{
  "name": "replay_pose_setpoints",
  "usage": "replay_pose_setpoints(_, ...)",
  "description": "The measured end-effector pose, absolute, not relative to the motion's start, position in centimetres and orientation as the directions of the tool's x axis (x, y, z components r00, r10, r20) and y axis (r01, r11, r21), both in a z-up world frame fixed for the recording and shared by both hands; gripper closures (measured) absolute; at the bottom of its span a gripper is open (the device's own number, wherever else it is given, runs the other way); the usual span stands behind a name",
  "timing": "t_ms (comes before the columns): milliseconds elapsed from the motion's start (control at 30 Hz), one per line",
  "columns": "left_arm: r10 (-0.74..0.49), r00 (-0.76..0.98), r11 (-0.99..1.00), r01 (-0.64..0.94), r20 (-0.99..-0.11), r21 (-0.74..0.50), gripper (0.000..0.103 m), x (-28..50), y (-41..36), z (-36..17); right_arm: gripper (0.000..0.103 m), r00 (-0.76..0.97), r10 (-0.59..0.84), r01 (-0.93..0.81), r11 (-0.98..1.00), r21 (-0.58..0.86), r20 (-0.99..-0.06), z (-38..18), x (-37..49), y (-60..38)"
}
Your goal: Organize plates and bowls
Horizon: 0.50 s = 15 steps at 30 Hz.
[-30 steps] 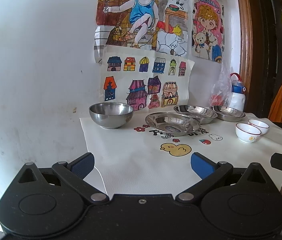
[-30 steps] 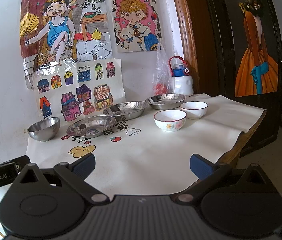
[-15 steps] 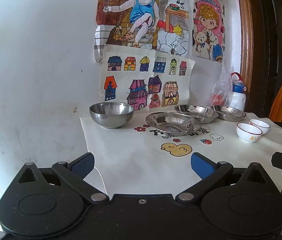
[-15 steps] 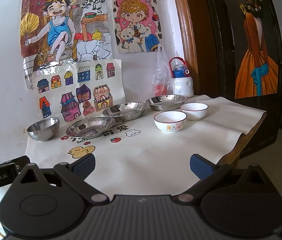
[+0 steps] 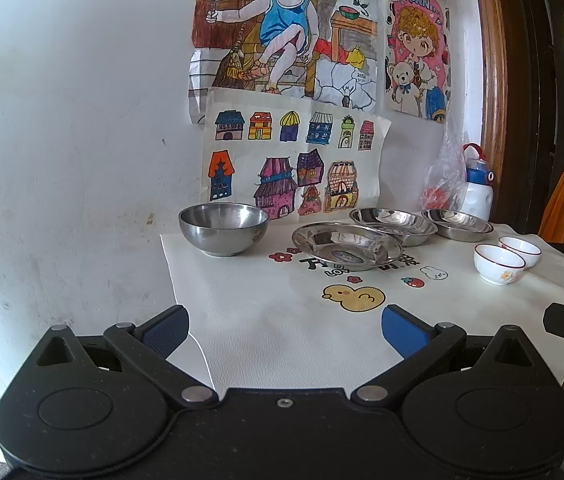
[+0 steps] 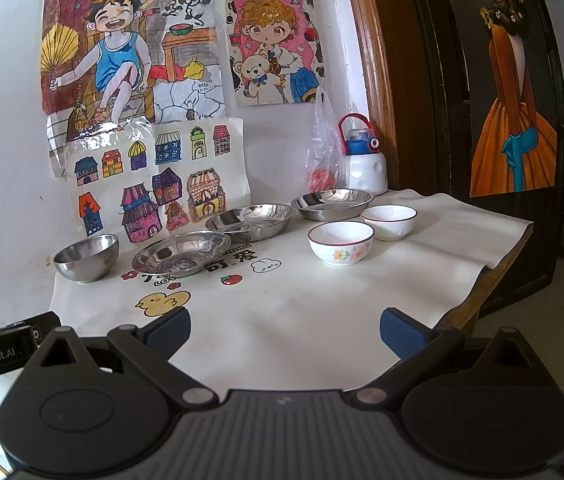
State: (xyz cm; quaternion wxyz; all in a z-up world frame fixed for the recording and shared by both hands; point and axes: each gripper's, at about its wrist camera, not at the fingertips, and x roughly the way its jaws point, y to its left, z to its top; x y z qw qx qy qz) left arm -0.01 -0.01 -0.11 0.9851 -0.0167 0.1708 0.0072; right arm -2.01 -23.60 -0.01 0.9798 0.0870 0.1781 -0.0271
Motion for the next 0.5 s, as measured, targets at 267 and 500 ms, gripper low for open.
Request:
replay_pose_setpoints(267,0.008,0.941,0.999,-0.02,-0.339,-0.03,0.001,0.05,-0.01,-0.16,0.0,0.935,-0.021,0.083,0.983,0.161,-0.355,-0.09,-1.95,-23.54)
replay_pose_setpoints(500,0.008,0.94,0.999,-0.019,-0.34,-0.029,0.001,0.09,0.0,-0.27,0.0,0.934,-0.019,0.082,0.983,0.163,-0.356,-0.07,-1.84,-23.58)
